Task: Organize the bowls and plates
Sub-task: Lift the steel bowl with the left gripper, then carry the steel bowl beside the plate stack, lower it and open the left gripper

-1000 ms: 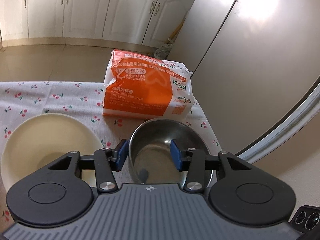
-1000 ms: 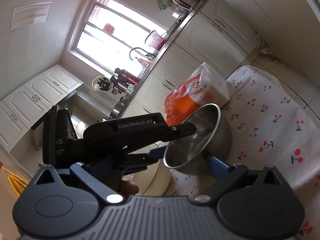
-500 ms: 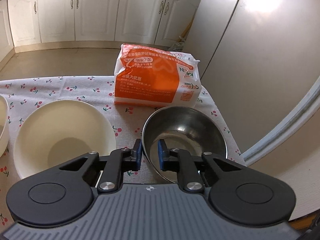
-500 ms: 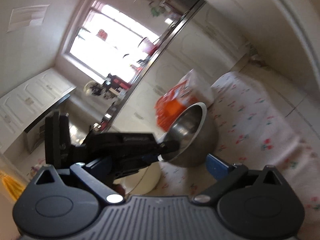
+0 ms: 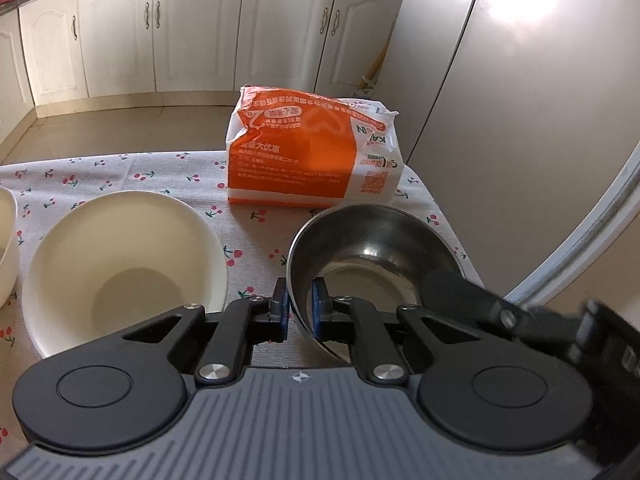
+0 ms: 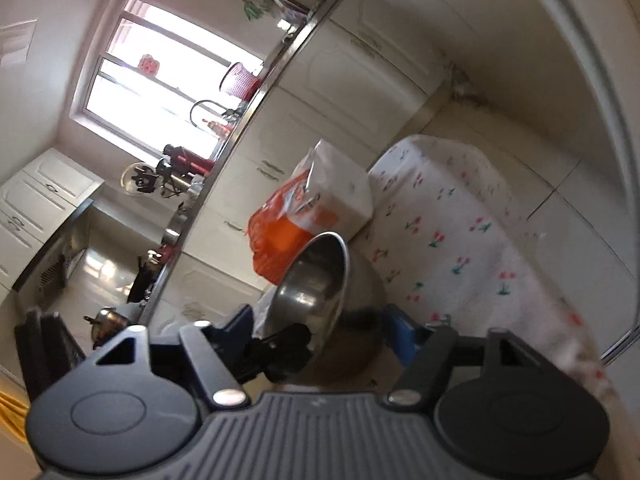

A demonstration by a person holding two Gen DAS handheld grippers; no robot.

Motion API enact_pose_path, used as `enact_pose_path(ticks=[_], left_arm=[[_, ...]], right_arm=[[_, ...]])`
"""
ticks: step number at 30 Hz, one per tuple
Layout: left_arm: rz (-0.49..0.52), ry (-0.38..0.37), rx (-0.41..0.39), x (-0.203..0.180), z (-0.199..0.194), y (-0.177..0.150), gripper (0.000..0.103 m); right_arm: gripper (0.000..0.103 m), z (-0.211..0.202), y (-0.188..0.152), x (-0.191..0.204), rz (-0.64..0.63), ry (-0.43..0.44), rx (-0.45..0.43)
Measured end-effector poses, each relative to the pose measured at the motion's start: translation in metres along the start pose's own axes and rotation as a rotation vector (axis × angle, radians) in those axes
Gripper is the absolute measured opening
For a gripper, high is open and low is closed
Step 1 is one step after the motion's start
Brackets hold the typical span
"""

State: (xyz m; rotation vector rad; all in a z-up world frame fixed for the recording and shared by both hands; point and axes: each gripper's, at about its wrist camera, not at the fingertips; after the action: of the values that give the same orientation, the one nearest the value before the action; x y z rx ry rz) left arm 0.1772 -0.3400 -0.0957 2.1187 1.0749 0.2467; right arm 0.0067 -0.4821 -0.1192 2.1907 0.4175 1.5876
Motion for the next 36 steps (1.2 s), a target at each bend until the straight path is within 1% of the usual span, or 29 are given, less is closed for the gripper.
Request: enact_pose_path(ticks=[8, 15, 22, 29, 32, 36], left_arm=[[-0.014, -0.016, -0.002, 0.003, -0.015, -0.009, 0.008], [-0.040, -0.049, -0.010, 0.009, -0.052, -0.027, 0.009], [-0.067, -0.077, -0.015, 0.020, -0.101, -0.058, 0.009], [-0.078, -0.090, -0.043, 0.037, -0.158, -0.095, 0.009], [-0.076, -0.089, -0.043, 0.040, -0.175, -0.112, 0.009], [-0.085, -0.089, -0.040, 0.045, -0.192, -0.137, 0.008]], right_arm=[[0.070, -0.020, -0.008, -0.001, 0.031, 0.034, 0.001], [0.070, -0.055, -0.025, 0.015, 0.027, 0.061, -0.016], [0.070, -0.095, -0.054, 0.037, 0.006, 0.089, -0.014], [0.070, -0.135, -0.093, 0.060, -0.026, 0.113, -0.004], [0.070, -0.150, -0.111, 0.065, -0.033, 0.115, 0.002], [0.070, -0.162, -0.126, 0.061, -0.006, 0.116, 0.013]])
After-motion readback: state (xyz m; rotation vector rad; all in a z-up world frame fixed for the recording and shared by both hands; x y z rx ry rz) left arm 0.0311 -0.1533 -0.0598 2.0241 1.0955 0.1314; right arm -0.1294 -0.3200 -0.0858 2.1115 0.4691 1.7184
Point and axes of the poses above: each gripper's, at about its wrist camera, not at the fingertips, and z roughly the way its jaws point, x to its left, y to its top, and after that the axes turned 2 degrees about -x, right-handed
